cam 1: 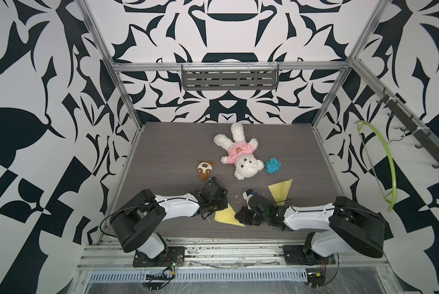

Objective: Fold the square paper diagonally
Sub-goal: Fold the paper at the center of the board.

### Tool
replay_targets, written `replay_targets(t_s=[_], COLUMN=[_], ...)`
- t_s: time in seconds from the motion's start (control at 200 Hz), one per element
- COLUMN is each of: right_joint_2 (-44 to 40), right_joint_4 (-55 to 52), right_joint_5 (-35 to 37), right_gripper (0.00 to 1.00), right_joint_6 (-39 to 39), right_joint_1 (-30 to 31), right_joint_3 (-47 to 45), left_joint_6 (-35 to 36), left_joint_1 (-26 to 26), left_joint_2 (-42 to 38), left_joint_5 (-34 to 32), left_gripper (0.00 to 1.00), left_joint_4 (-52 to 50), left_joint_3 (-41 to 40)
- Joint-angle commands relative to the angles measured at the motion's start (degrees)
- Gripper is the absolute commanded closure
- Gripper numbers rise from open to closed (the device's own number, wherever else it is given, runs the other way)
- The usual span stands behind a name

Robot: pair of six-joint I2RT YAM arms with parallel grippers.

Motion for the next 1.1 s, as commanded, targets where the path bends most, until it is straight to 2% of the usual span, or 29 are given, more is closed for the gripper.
replay_targets(t_s=[0.0,0.28,0.565,0.675,0.82,0.885,1.095], right_joint_2=[1.39,1.72,1.98,1.53,-1.21,-3.03,-8.15], right_joint_4=[-8.06,-7.27,-7.06,-8.77,-14.52,-18.07,-28.91], right_joint_5=[1.45,2.64,2.9,3.08,4.41,5.3,9.26], right_gripper=[1.0,1.0,1.0,1.0,1.0,1.0,0.88], right_joint_6=[1.13,2.63,2.61,1.67,-0.7,-2.33,-7.83], right_joint_1=[1.42,3.32,3.85,3.85,3.85,3.85,3.6], right_joint_3=[-3.27,-4.84,-4.54,-2.77,1.14,3.89,14.4], left_joint_6=[3.39,7.31,10.14,10.27,10.71,11.08,12.97], left_joint_1=[3.8,11.06,13.61,13.61,13.61,13.54,13.54], left_joint_2=[4.12,6.1,7.1,2.93,-6.28,-10.62,-23.15], left_joint_5=[-3.63,-1.65,-1.03,-0.71,-0.11,0.97,1.82], left_gripper=[1.0,1.0,1.0,1.0,1.0,0.96,0.8], left_joint_4=[-8.16,-7.03,-9.11,-11.02,-14.33,-15.12,-18.25], left_joint_3=[-0.36,1.17,5.1,5.78,5.24,5.04,5.74])
